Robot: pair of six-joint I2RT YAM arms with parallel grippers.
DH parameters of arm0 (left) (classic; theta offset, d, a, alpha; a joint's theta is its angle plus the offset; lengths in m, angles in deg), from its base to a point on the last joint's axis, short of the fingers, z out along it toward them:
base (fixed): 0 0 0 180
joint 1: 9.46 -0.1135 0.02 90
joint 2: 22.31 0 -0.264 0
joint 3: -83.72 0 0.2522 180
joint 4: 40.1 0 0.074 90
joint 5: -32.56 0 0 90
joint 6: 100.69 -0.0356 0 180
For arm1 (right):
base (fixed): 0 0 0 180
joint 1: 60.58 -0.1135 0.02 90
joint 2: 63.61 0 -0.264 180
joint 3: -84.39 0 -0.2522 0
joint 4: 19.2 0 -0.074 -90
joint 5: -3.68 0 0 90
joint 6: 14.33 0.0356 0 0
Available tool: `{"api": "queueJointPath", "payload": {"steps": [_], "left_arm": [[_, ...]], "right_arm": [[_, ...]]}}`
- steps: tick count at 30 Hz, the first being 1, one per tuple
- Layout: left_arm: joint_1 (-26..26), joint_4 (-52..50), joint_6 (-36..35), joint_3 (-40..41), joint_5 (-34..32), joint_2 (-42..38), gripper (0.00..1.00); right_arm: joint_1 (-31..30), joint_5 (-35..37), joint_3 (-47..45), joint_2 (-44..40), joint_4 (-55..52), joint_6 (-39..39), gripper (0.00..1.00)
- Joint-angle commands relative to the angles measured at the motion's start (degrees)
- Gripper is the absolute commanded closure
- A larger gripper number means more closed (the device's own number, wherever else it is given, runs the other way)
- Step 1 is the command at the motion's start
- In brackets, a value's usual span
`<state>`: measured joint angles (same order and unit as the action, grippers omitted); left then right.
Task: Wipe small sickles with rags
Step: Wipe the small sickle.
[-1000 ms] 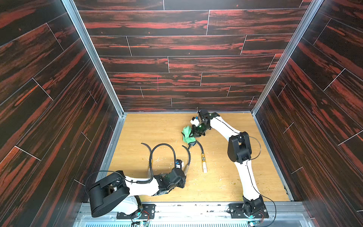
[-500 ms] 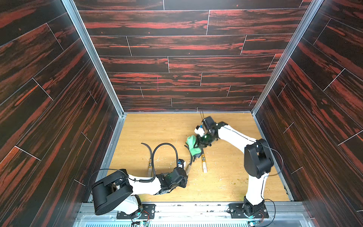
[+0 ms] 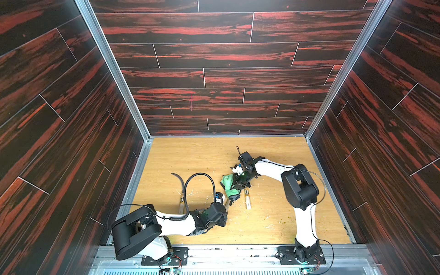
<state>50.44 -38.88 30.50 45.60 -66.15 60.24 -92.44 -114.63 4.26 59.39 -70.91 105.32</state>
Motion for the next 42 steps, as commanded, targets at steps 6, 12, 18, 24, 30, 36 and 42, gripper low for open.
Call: {"api": "queueJointPath", "payload": {"steps": [6, 12, 18, 24, 30, 36, 42], "left_arm": [[1.10, -5.76, -0.06, 2.74, 3.79, 0.70, 0.85], [1.36, -5.07, 0.40, 2.83, 3.79, 1.00, 0.85], [1.61, -5.05, 0.69, 2.91, 3.72, 1.03, 0.86], [1.74, -5.05, 0.84, 2.75, 3.61, 1.06, 0.86], [1.87, -5.58, 0.59, 2.26, 3.19, 1.04, 0.86], [1.92, -6.09, -0.10, 1.47, 2.83, 0.69, 0.86], [1.93, -7.86, -0.37, 0.34, 1.89, 0.74, 0.87]], "right_arm": [[2.93, 7.93, 11.29, 11.28, -0.76, -1.21, 1.00], [3.98, 9.14, 20.58, 15.29, -4.13, -2.23, 1.00], [5.80, 1.58, 28.07, 18.81, -2.77, 0.20, 1.00], [6.34, -2.72, 36.11, 21.49, -3.32, -0.10, 1.00], [7.10, -15.42, 33.65, 17.61, 6.20, 3.00, 1.00], [7.31, -21.00, 24.70, 8.53, 13.99, 6.01, 1.00], [7.34, -15.19, 16.21, -1.12, 11.49, 3.00, 1.00]]}}
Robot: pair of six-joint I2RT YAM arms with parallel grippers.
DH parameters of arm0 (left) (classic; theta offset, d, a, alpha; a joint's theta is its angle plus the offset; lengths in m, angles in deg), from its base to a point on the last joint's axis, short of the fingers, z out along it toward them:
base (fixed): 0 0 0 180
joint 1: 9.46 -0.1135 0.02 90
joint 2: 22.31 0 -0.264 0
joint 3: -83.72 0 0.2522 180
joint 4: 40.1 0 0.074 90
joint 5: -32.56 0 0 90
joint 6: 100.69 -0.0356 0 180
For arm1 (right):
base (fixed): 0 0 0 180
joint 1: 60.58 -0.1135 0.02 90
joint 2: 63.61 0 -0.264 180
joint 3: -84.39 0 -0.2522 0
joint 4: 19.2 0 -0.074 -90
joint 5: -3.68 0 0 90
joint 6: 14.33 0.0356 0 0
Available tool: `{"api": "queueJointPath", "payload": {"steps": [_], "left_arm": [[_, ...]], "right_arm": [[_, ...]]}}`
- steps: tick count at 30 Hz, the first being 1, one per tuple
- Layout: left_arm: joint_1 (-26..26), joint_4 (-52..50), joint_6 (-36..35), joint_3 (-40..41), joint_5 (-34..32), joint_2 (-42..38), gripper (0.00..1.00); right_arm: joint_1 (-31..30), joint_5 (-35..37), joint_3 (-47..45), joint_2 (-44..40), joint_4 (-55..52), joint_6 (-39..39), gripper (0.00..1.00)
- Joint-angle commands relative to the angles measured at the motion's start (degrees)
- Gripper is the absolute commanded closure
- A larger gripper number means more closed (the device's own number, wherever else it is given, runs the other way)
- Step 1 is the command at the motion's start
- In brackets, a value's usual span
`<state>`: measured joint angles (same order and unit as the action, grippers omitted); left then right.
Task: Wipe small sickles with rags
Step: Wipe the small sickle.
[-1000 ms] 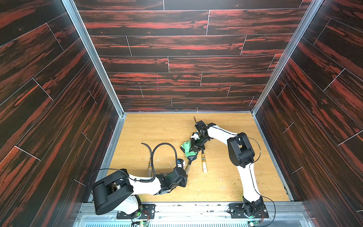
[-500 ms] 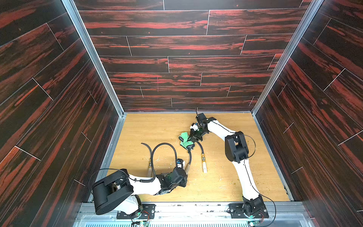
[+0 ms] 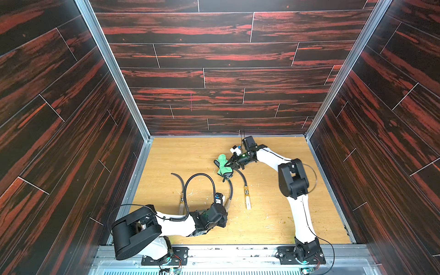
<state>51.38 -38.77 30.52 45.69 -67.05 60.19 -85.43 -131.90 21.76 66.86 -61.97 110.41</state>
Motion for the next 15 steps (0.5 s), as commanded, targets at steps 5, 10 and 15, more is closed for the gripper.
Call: {"api": "queueJointPath", "payload": {"steps": [5, 10, 15], "left_arm": [[0.96, -9.82, 0.24, -0.16, 0.68, 0.54, 0.88], [0.95, -9.94, 0.13, -0.60, 0.08, 0.56, 0.88], [0.93, -9.65, 0.10, -0.89, 0.24, 0.99, 0.89]], "right_arm": [[0.31, 16.47, -8.12, -16.67, -5.04, -6.78, 1.00], [-0.55, 21.90, -17.35, -24.28, -6.16, -8.46, 1.00], [-0.56, 28.00, -22.78, -30.22, -4.12, -7.34, 1.00]]}}
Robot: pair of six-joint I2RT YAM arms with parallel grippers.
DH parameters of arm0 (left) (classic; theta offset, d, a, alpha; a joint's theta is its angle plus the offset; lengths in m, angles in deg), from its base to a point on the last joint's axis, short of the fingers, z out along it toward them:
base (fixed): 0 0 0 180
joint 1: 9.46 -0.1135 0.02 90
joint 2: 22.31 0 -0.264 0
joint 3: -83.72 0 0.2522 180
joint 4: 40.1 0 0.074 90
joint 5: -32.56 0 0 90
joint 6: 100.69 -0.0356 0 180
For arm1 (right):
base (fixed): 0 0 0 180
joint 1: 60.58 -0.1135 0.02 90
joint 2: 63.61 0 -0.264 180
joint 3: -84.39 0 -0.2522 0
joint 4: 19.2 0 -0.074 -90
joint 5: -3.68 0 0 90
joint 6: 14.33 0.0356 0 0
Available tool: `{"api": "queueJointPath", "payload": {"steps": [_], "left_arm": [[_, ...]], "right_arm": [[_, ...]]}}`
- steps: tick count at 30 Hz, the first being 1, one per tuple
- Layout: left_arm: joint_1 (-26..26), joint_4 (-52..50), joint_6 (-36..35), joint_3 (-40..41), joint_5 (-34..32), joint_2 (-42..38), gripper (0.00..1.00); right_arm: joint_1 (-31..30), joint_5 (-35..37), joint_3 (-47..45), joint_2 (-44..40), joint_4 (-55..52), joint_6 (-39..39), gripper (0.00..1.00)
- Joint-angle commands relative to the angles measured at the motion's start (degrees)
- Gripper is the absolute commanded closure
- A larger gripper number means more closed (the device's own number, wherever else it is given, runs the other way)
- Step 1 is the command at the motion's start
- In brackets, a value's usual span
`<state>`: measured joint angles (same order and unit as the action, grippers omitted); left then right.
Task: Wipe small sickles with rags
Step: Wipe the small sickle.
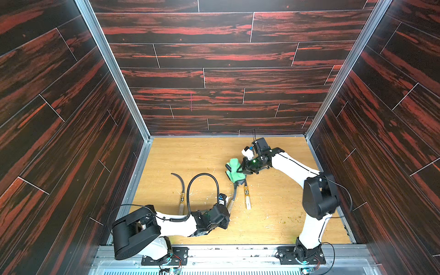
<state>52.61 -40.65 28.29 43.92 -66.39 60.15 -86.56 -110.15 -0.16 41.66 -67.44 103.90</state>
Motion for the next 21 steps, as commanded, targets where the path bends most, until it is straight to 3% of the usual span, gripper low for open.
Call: {"api": "queueJointPath", "payload": {"steps": [1, 11, 21], "left_arm": [[-0.27, -7.76, 2.49, 0.99, -0.52, 0.65, 0.89], [-0.25, -10.72, 3.06, 1.40, -3.37, -4.19, 0.89], [-0.23, -12.24, 5.35, 5.07, -4.84, -9.71, 0.89]], "right_arm": [[0.56, 5.99, -0.89, -5.24, 1.75, -0.65, 1.00], [0.96, 6.78, 1.76, 0.83, 1.89, 0.31, 1.00], [8.46, 6.61, 5.50, 5.21, 7.83, 5.81, 1.00]]}}
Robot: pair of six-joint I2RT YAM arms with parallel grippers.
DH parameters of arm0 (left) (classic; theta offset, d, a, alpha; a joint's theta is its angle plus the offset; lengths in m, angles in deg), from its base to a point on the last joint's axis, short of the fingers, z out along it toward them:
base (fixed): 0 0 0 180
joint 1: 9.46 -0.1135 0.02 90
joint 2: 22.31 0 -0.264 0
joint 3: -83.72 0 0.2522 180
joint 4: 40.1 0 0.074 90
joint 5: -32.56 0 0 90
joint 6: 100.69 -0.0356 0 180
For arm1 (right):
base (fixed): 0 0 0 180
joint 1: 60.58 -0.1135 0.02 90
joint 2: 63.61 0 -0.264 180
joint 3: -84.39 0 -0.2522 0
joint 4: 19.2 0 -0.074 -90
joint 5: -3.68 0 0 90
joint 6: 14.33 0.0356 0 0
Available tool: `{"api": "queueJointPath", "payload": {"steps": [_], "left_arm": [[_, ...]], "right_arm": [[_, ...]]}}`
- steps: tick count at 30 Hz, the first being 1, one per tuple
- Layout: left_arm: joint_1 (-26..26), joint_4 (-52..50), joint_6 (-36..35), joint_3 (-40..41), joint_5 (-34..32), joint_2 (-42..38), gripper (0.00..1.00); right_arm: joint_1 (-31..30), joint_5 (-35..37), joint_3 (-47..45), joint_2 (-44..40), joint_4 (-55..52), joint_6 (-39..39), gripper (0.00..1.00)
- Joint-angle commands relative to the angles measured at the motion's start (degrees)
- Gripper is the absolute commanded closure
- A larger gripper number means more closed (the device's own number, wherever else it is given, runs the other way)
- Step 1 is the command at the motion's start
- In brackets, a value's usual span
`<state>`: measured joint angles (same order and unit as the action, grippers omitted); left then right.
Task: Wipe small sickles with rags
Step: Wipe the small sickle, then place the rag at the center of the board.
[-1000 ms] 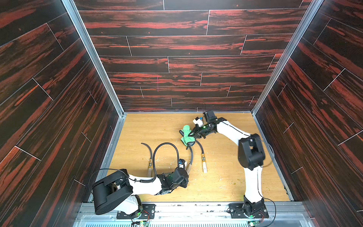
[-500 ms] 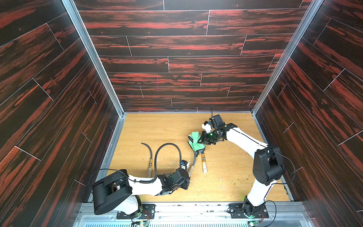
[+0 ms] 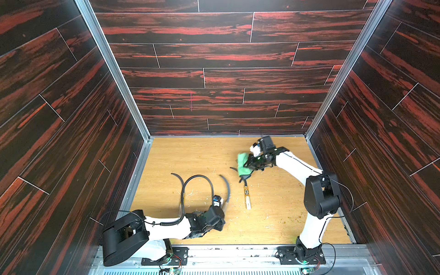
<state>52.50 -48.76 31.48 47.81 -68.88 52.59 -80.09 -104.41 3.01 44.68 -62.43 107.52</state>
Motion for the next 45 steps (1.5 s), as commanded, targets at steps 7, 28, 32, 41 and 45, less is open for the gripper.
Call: {"api": "queueJointPath", "payload": {"steps": [7, 28, 32, 41, 45], "left_arm": [[-0.17, -3.96, 2.06, 1.47, -3.55, -3.10, 0.89], [-0.83, -1.98, 1.18, -5.32, -4.66, 5.23, 0.86], [-1.11, -1.02, 1.73, -6.23, -4.18, 8.08, 0.83], [-2.10, -7.84, 1.23, -11.32, -0.91, 11.50, 0.82], [-2.11, -8.26, 1.77, -11.22, -1.20, 10.34, 0.83]], "right_arm": [[2.15, -3.12, 4.59, 2.41, 0.12, 0.10, 1.00], [0.69, 3.79, -12.78, -14.19, -6.86, -8.04, 1.00], [0.76, 5.50, -12.62, -16.24, -8.05, -8.22, 1.00], [0.87, 8.12, -13.88, -18.25, -10.63, -9.27, 1.00], [0.96, 10.91, -15.77, -16.14, -11.96, -9.59, 1.00]]}}
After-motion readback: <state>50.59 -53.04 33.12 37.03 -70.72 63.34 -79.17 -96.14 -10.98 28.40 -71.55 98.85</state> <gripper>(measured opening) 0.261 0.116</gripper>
